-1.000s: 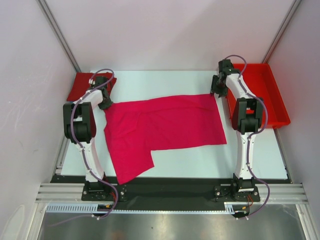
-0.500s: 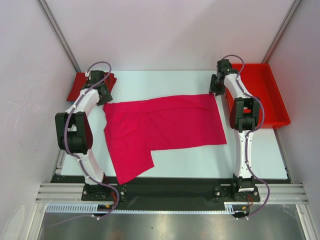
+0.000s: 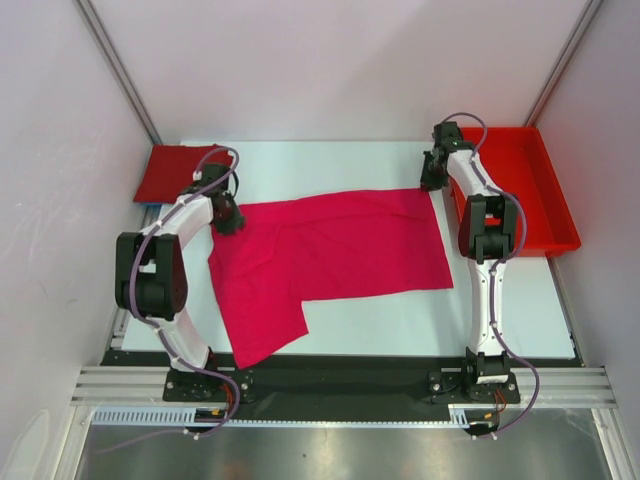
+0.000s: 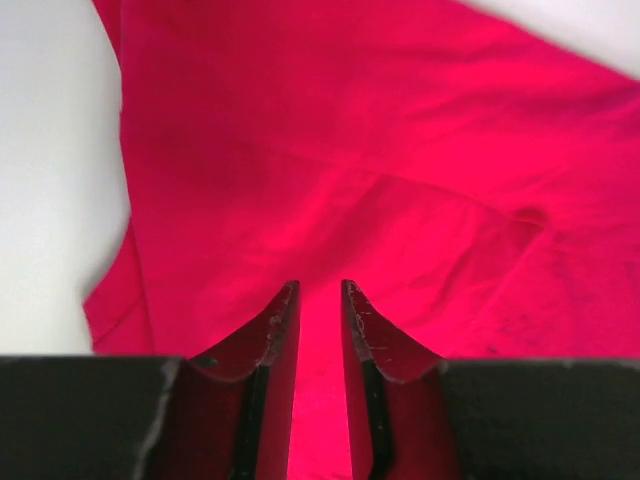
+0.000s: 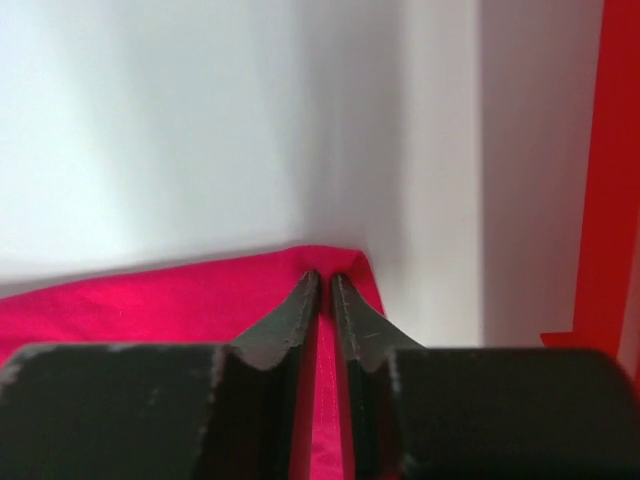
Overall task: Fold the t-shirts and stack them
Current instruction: Fold the tshirt
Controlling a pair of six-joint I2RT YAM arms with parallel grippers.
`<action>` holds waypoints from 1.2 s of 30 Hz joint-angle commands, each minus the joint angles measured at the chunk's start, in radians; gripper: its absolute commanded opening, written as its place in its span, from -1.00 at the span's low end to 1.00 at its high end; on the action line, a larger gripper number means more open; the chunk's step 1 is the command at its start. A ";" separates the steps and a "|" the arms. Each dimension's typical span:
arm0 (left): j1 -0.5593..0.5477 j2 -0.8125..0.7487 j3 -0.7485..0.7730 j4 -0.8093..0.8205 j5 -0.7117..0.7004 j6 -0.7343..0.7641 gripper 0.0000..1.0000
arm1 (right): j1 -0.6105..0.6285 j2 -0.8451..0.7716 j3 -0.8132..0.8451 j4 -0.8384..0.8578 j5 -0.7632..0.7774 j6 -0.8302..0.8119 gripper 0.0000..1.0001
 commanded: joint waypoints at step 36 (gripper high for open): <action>0.006 0.082 -0.029 -0.073 -0.039 -0.134 -0.48 | -0.007 -0.007 0.015 0.114 0.025 0.000 -0.42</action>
